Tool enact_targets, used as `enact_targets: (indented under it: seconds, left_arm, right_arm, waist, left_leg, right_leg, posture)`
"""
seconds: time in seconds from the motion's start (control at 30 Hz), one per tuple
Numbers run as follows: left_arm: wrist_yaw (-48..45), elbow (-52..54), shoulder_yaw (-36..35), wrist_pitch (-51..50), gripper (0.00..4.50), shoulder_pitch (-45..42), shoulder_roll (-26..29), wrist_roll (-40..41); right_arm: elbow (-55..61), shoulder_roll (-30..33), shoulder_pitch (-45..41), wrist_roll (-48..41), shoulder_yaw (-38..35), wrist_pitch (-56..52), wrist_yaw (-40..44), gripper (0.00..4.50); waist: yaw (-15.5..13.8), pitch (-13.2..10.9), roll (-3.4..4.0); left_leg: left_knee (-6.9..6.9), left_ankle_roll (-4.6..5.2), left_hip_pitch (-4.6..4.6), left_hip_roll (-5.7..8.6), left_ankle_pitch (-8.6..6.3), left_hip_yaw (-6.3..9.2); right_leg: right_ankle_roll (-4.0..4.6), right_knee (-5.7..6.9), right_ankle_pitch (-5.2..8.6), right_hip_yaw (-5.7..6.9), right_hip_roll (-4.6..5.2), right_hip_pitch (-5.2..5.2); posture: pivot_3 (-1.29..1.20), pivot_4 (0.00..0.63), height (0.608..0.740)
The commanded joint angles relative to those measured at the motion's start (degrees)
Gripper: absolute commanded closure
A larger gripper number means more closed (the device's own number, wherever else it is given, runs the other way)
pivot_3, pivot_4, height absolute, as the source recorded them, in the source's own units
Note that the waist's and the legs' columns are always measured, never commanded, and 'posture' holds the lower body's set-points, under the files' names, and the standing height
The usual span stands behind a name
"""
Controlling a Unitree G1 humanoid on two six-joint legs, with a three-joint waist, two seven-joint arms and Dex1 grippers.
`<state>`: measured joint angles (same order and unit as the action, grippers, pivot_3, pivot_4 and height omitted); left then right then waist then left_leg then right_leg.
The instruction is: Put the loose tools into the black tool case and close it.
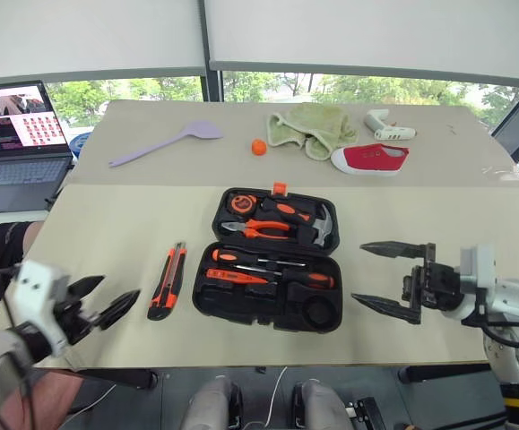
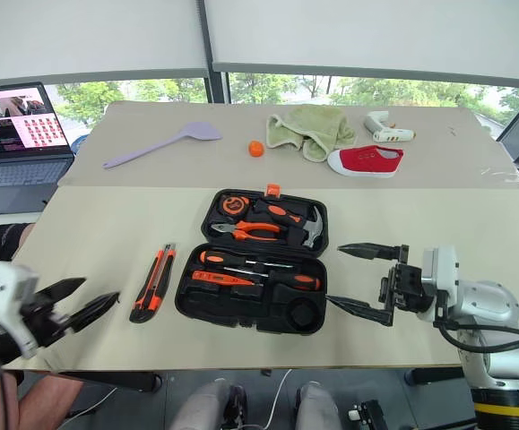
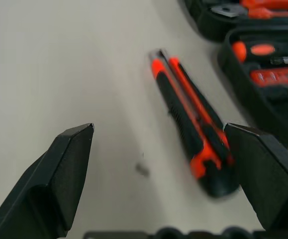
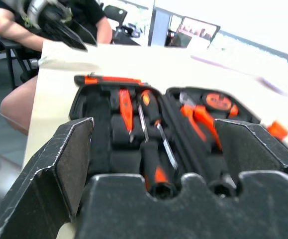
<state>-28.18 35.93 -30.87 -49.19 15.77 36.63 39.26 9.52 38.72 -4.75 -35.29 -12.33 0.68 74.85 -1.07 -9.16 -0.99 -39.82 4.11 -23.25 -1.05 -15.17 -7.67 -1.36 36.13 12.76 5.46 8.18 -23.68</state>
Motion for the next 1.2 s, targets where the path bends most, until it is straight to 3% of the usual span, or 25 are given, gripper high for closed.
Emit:
enact_targets:
  seconds: [0.03, 0.3, 0.4, 0.57, 0.6, 0.73, 0.83, 0.93, 1.03, 1.2]
  left_arm:
    - [11.6, 4.5, 8.9, -5.0, 0.03, -4.2, -4.6, -3.5]
    - [16.6, 2.7, 18.9, -4.8, 0.03, -6.9, -6.9, -10.1]
    - [17.2, 1.7, 21.1, -4.6, 0.69, -6.9, -6.6, -12.7]
    - [16.2, 2.1, 21.2, -3.6, 2.54, -8.1, -8.0, -12.4]
    - [16.0, 2.1, 20.3, -2.9, 2.73, -8.4, -8.1, -12.3]
    - [12.0, 0.9, 14.9, 1.2, 2.73, -9.5, -5.6, -11.9]
    - [-5.4, -2.9, 9.8, 12.9, 2.73, -11.3, 1.9, -8.8]
    - [-26.8, -6.2, 12.4, 21.4, 2.73, -12.8, 10.6, -5.6]
    - [-39.0, -8.2, 22.0, 26.3, 2.73, -19.3, 15.0, -7.0]
    - [-46.6, -12.9, 38.3, 31.2, 2.73, -30.7, 14.1, -15.7]
  right_arm:
    - [1.8, -0.5, -1.0, -1.7, 0.0, -0.8, -0.8, 0.00]
    - [2.3, -1.0, -0.2, -1.6, -0.5, -0.8, -1.4, 0.00]
    - [2.0, -1.0, 0.3, -1.6, -0.9, -0.6, -1.5, 0.00]
    - [1.9, -0.8, 1.0, -1.7, -1.0, -0.6, -1.4, 0.00]
    - [1.8, -0.7, 1.1, -1.7, -1.1, -0.5, -1.3, 0.00]
    - [1.7, -0.3, 1.8, -1.4, -1.4, -0.4, -1.4, 0.00]
    - [2.1, 1.6, 3.9, -1.3, -2.8, -2.8, -2.1, 0.00]
    - [2.4, 4.6, 7.0, -1.2, -4.8, -3.1, -0.5, 0.00]
    - [3.9, 7.0, 10.3, -2.7, -8.4, -4.4, -0.4, 0.00]
    - [9.7, 7.8, 16.6, -4.2, -12.5, -6.8, -2.0, 0.00]
  waist:
    - [0.2, 0.0, 0.00]
    - [0.3, 0.0, -0.04]
    - [0.1, 0.0, -0.04]
    - [-0.3, 0.0, -0.03]
    - [-0.3, 0.0, -0.03]
    - [-0.3, 0.0, -0.04]
    - [-0.3, 0.0, -0.04]
    - [-0.5, 0.0, 0.03]
    - [-0.5, 0.0, 0.12]
    - [-1.2, 0.0, 0.17]
  left_leg:
    - [0.01, 0.01, 0.03, 0.00, 0.00, 0.00]
    - [0.01, 0.00, 0.16, 0.03, -0.01, 0.03]
    - [0.01, 0.01, 0.18, 0.04, -0.01, 0.03]
    - [0.02, 0.03, 0.20, 0.04, -0.03, 0.05]
    - [0.02, 0.03, 0.19, 0.04, -0.04, 0.05]
    - [0.01, 0.02, 0.13, 0.03, -0.03, 0.06]
    - [0.01, -0.02, 0.01, 0.02, -0.01, 0.05]
    - [0.00, -0.05, -0.18, 0.05, 0.01, 0.02]
    - [0.02, 0.03, -0.16, 0.11, -0.04, -0.10]
    - [-0.03, 0.12, -0.27, 0.17, -0.06, -0.26]
  right_leg:
    - [0.00, -0.03, 0.00, 0.01, -0.06, 0.09]
    - [0.00, -0.09, 0.01, 0.00, -0.18, 0.25]
    - [0.00, -0.10, 0.01, 0.00, -0.14, 0.29]
    - [-0.01, -0.11, 0.00, 0.01, 0.04, 0.28]
    - [-0.01, -0.11, 0.00, 0.02, 0.06, 0.29]
    - [-0.01, -0.11, 0.00, 0.04, 0.06, 0.21]
    - [0.01, -0.07, 0.01, 0.07, 0.05, 0.04]
    - [0.06, -0.05, 0.03, 0.12, 0.09, -0.44]
    - [0.03, -0.19, 0.04, 0.09, 0.16, -0.42]
    - [-0.13, -0.17, -0.02, 0.04, 0.01, -0.23]
  posture:
    - [0.00, 0.150, 0.740]
    - [0.00, 0.150, 0.740]
    - [0.00, 0.150, 0.740]
    - [0.00, 0.150, 0.740]
    - [0.00, 0.150, 0.740]
    - [0.00, 0.150, 0.740]
    - [0.00, 0.150, 0.740]
    - [0.00, 0.150, 0.740]
    - [0.00, 0.150, 0.740]
    - [0.00, 0.150, 0.740]
